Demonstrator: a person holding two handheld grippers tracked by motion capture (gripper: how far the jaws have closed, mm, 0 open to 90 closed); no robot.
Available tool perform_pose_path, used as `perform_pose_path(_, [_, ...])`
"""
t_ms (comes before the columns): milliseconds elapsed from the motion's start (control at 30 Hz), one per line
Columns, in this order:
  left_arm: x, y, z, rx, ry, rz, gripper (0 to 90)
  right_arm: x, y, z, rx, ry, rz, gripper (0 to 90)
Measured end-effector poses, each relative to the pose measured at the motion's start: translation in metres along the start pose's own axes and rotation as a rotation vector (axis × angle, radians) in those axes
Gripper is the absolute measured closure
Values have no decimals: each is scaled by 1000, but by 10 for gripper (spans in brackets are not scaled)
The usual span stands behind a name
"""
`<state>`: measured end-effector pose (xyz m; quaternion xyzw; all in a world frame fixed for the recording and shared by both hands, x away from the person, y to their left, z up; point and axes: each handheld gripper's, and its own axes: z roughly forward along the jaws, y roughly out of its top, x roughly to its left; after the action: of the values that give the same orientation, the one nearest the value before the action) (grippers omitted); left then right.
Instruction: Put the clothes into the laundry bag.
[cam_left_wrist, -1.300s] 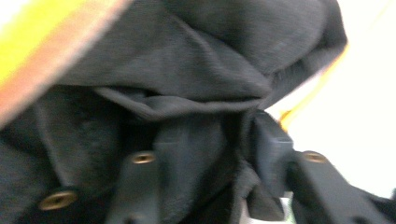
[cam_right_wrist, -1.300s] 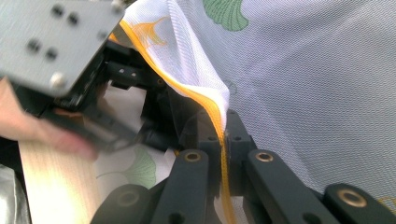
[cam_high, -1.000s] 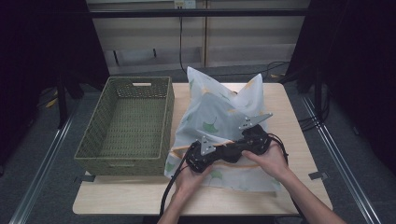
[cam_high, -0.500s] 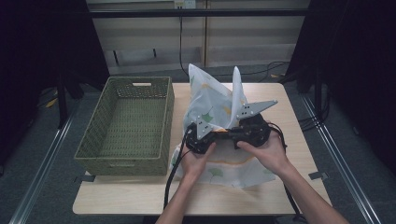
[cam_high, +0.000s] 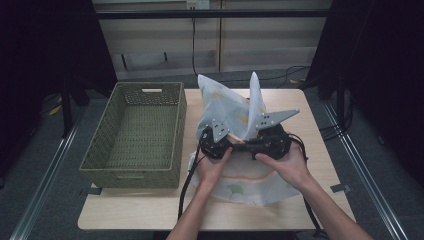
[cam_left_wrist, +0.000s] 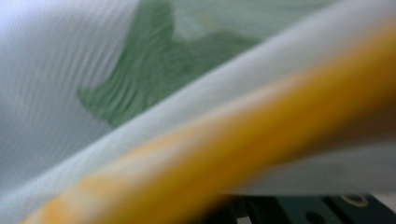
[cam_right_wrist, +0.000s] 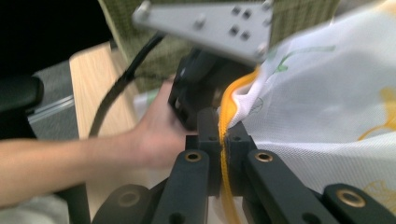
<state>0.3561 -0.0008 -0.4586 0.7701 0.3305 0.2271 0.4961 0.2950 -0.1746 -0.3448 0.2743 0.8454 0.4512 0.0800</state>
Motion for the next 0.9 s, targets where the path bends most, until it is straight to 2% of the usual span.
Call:
perform_pose_path(67, [1, -7, 6, 23, 0, -7, 877, -4, -18, 6, 47, 3, 20, 893])
perform_pose_path(100, [2, -9, 9, 31, -7, -11, 877, -4, -18, 6, 47, 3, 20, 893])
perform_pose_path(133, [5, -14, 14, 55, -8, -33, 877, -10, -27, 10, 64, 9, 44, 893])
perform_pose_path(200, [5, -16, 15, 56, -5, -26, 876, -13, -31, 12, 74, 5, 54, 893])
perform_pose_path(233, [4, -18, 15, 74, 8, -4, 871, -21, -42, 20, 105, 6, 80, 893])
perform_pose_path(333, [6, -24, 19, 94, -6, -2, 854, -26, -50, 26, 126, 10, 95, 892])
perform_pose_path(367, [10, -31, 25, 151, -17, -20, 828, -28, -54, 28, 136, 4, 100, 893])
perform_pose_path(467, [11, -38, 25, 155, -26, -37, 711, -29, -55, 28, 135, -7, 94, 892])
perform_pose_path(533, [10, -37, 17, 169, -21, -22, 635, -32, -56, 27, 131, -14, 110, 893])
perform_pose_path(567, [10, -37, 17, 169, -21, -22, 572, -32, -56, 27, 131, -14, 110, 893])
perform_pose_path(600, [10, -35, 10, 164, -10, -36, 514, -34, -57, 27, 125, -13, 112, 892])
perform_pose_path(633, [12, -35, 5, 165, -9, -26, 480, -35, -57, 28, 128, -15, 113, 892])
perform_pose_path(700, [12, -35, -1, 168, -7, -14, 427, -35, -57, 28, 125, -14, 107, 892])
perform_pose_path(733, [10, -37, -6, 159, -21, -30, 404, -35, -57, 29, 125, -16, 103, 891])
perform_pose_path(767, [10, -37, -6, 159, -21, -30, 390, -34, -57, 29, 123, -17, 102, 891])
perform_pose_path(800, [7, -41, -13, 154, -23, -35, 373, -34, -56, 29, 124, -18, 106, 891])
perform_pose_path(867, [5, -43, -17, 147, -26, -38, 365, -35, -56, 29, 121, -17, 102, 891])
perform_pose_path(900, [3, -45, -23, 150, -27, -53, 365, -35, -56, 29, 119, -20, 99, 891])
